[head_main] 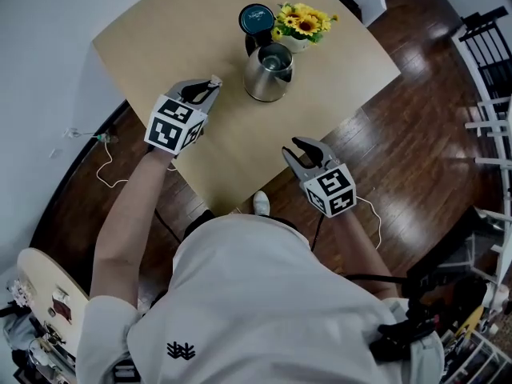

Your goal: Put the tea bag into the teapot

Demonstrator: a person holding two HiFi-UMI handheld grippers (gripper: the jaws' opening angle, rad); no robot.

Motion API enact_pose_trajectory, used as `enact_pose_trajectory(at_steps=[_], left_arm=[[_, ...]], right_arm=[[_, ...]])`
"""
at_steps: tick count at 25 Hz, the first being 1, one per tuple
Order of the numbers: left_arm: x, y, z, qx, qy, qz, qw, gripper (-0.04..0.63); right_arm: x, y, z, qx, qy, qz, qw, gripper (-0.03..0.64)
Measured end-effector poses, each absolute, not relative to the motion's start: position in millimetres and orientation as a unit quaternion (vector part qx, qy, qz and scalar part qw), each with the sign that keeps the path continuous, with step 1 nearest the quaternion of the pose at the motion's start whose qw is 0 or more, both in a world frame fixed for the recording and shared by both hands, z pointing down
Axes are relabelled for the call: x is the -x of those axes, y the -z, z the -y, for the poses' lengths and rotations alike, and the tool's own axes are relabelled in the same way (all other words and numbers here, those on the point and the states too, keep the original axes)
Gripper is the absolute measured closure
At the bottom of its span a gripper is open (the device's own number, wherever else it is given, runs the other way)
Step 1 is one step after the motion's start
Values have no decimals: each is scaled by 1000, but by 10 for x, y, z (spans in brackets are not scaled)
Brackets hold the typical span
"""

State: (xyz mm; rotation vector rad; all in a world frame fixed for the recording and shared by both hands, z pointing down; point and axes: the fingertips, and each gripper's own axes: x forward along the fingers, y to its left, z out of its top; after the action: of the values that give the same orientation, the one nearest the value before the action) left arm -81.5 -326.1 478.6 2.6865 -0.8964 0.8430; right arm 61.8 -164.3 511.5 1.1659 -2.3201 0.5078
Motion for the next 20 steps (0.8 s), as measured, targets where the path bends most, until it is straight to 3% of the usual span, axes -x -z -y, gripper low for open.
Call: enact_pose_trajectory(at_steps=[8,20], left_arm=[[-6,-4380,3466,-922,-273,266,69,540],[-638,-4729,3834,-913,-317,248,65,540]], right_arm=[[-907,-5137,1584,-446,-209,841,224,499],[-1136,-5292,1500,-458,-230,831,216,502]])
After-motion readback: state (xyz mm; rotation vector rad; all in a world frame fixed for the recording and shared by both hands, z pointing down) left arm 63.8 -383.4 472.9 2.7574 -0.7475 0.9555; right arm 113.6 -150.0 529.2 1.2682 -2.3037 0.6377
